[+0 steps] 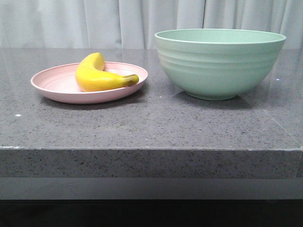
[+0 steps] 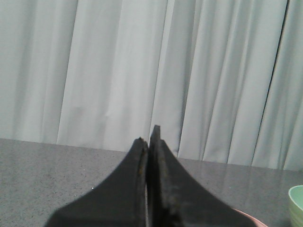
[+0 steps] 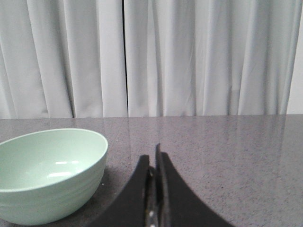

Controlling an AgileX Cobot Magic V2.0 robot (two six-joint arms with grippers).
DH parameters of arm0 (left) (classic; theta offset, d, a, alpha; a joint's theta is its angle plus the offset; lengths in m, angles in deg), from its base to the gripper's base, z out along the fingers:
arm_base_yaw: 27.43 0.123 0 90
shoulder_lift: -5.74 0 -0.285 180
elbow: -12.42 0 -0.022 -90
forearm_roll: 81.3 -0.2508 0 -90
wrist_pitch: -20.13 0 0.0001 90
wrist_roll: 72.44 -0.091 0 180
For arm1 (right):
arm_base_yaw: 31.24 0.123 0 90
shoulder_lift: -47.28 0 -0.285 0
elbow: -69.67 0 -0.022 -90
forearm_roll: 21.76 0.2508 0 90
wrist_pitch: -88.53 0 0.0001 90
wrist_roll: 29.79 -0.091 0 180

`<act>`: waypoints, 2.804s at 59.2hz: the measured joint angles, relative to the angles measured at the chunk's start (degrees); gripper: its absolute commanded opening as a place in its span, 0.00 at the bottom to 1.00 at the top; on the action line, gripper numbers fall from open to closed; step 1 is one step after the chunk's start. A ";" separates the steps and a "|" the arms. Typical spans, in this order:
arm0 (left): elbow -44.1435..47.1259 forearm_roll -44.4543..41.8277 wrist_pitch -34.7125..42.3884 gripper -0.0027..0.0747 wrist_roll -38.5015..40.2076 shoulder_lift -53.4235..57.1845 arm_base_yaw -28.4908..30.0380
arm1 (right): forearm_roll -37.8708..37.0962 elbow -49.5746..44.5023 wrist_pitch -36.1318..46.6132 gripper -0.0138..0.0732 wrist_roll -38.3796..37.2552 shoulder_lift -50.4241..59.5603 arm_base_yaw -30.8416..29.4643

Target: Transfer banana from pink plate to green bowl

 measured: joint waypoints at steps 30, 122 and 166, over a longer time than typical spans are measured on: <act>-19.87 2.38 -20.57 0.01 -3.64 -19.80 0.00 | -1.01 16.14 -12.82 0.08 0.00 -20.15 0.00; -40.89 7.39 -27.56 0.74 -10.73 -65.05 -17.91 | 1.91 16.14 -21.57 0.84 1.41 -27.34 0.00; -70.94 3.13 -51.71 0.74 6.82 -100.36 -20.18 | 2.97 16.14 -21.57 0.84 1.53 -27.34 0.00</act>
